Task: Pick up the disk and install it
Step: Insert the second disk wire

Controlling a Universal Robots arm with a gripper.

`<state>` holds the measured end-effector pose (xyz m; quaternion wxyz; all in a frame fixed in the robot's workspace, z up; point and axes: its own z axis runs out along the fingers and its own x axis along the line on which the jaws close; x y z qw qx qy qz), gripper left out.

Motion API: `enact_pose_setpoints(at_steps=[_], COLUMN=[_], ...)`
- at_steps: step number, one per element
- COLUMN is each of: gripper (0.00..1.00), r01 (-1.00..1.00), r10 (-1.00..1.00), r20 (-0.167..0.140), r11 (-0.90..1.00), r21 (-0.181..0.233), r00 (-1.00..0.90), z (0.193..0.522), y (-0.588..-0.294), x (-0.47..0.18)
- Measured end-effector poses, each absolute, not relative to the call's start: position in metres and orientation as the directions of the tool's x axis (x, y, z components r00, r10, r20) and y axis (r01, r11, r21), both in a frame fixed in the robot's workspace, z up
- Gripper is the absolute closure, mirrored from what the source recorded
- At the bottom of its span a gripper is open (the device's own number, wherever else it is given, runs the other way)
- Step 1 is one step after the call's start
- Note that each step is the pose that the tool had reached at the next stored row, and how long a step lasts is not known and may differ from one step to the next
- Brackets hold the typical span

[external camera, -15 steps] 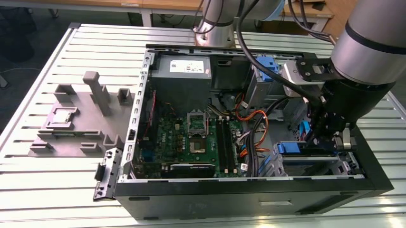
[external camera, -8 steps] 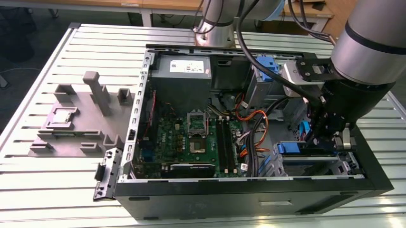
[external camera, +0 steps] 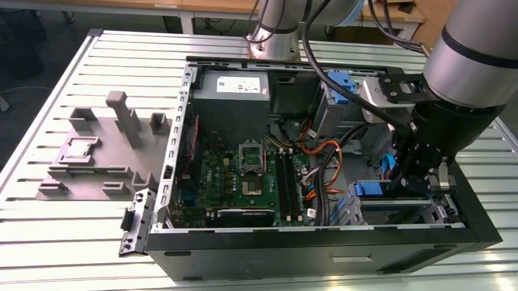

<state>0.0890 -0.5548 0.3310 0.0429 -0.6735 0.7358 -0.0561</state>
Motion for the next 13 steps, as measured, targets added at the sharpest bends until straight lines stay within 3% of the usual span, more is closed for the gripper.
enact_pose_setpoints(at_steps=[8,13], gripper=[0.76,0.9], r01=[-0.987,-0.987], r10=[-0.996,-0.996], r20=[0.014,0.014], r11=[0.087,0.087], r21=[-0.132,-0.132], r00=[-0.089,-0.09], z=[0.349,0.349], y=[-0.555,-0.555], x=[0.089,0.089])
